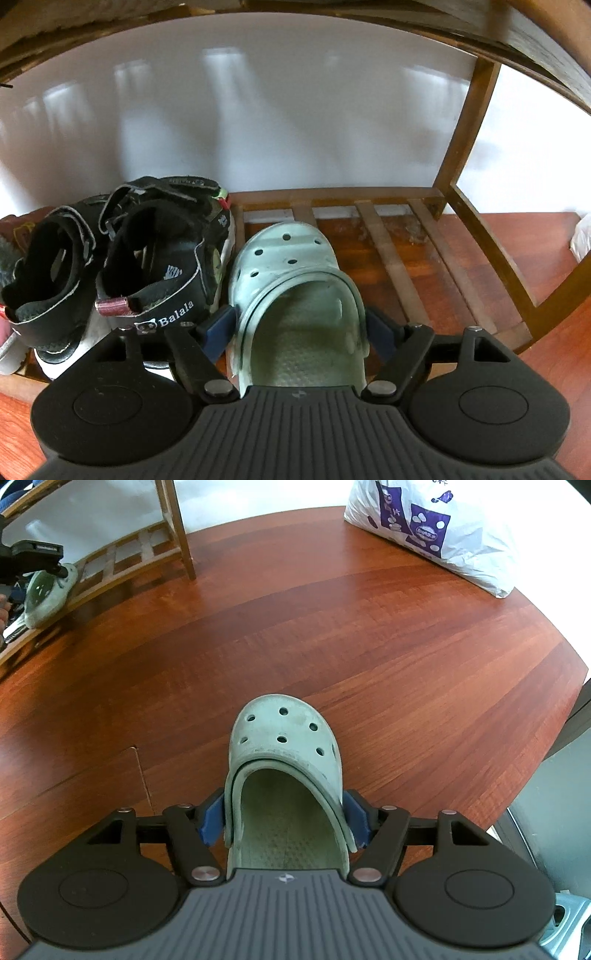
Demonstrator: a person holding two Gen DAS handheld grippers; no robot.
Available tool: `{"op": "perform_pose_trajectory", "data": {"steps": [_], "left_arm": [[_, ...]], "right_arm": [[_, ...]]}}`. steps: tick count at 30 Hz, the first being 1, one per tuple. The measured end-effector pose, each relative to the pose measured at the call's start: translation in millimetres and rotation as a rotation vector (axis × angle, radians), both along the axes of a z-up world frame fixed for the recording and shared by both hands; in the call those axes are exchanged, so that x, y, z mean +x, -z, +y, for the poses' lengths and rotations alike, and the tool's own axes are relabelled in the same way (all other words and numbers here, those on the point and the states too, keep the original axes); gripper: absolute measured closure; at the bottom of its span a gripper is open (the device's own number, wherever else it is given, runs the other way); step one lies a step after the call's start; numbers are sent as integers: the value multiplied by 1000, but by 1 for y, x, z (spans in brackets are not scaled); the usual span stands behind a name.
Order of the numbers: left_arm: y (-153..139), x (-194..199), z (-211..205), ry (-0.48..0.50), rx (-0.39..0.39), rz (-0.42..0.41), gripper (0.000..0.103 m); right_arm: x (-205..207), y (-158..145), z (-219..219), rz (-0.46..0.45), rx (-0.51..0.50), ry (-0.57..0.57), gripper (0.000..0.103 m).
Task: Organize scattered shoes
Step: 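Carry the clogs to the rack's bottom shelf with both tools, then release the clog beside the black sandals and withdraw the left tool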
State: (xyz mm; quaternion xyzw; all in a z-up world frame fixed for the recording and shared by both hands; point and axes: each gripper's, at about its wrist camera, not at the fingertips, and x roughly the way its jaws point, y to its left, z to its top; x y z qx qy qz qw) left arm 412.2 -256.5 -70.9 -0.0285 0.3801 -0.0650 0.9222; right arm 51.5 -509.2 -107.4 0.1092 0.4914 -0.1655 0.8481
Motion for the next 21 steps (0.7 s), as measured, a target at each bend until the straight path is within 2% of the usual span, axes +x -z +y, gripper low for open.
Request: {"op": "perform_pose_trajectory", "data": {"steps": [4,11,15,21], "left_arm": [[-5,-6,5,-15,-52,19,18],[-11,-28,9,-1,-98,55,18],[-15,-46,11,19,-101,73,18],[-32,-81,24,31,-118,50,18]], "right_arm": [[2,4,-1,10,-3,6,28],[5,5,3,-6,-18,1,27],[6,9,4,-4,-25,-5,27],[4,13,6,-11,-46,-16,27]]}}
